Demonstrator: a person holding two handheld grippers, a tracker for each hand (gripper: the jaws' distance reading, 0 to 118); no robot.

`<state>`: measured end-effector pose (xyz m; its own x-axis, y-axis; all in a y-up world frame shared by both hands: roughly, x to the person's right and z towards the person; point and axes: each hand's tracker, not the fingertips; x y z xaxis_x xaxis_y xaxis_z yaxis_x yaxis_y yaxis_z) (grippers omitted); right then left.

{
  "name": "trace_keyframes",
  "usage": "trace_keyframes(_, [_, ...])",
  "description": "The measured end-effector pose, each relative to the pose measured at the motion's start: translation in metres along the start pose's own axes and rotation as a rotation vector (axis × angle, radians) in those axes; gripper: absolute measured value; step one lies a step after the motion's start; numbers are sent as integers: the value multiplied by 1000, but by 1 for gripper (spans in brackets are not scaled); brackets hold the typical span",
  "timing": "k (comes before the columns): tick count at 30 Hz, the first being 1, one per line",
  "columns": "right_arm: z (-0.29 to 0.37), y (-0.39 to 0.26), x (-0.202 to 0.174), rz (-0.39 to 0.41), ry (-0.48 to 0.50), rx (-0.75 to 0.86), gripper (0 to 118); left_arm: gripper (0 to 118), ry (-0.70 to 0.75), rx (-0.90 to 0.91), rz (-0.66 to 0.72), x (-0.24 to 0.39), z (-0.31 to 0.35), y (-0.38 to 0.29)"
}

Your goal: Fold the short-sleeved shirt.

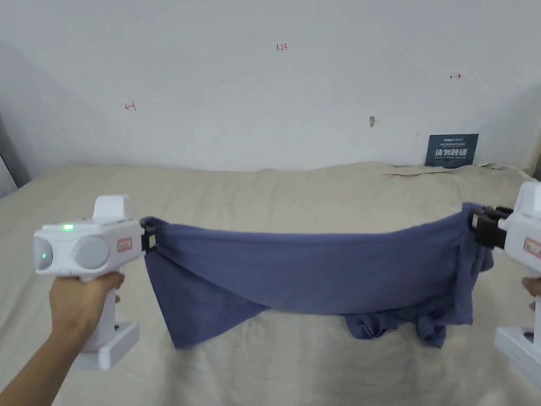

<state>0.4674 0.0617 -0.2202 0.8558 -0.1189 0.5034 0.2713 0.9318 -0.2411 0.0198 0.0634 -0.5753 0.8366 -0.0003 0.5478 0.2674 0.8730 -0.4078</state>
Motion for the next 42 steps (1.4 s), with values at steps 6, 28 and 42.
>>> trace_keyframes(6, [53, -66, -7, -20, 21, -49, 1, 0, -19, -70, -6, -7, 40, -79])
trace_keyframes(28, [220, -215, -31, -96, 44, -255, 1, 0, -10, -301, 23, -49, 125, -260])
trace_keyframes(42, [170, -287, -18, -164, -91, -534, 1, 0, 34, -437, 32, -34, 106, -309])
